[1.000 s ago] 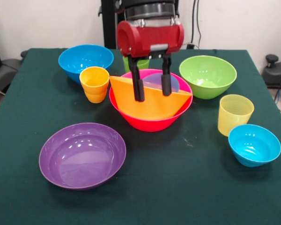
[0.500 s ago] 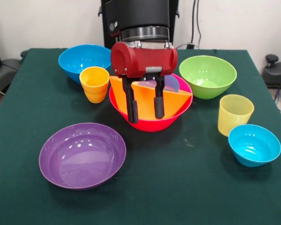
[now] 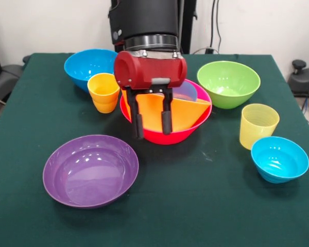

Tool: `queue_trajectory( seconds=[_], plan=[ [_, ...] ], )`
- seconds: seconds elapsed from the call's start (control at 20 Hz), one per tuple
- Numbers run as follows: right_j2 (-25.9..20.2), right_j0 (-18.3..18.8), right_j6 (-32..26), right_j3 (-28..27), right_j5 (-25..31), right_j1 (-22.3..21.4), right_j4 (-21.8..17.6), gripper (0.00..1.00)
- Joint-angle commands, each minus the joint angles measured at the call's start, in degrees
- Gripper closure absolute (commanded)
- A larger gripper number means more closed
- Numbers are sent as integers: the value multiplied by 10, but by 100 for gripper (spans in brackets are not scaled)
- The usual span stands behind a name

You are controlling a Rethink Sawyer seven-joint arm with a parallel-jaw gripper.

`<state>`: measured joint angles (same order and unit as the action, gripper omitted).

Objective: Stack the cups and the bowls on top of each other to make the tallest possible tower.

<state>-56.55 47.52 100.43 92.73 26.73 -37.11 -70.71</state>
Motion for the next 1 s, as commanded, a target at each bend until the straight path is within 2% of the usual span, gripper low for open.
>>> queue_trajectory(
  seconds=[0.05, 0.5, 1.0],
  plan=[
    [38, 13, -162, 30, 6, 2, -5, 0],
    [6, 42, -176, 94, 25, -48, 50, 0],
    [12, 6, -119, 104, 57, -83, 89, 0]
  ],
)
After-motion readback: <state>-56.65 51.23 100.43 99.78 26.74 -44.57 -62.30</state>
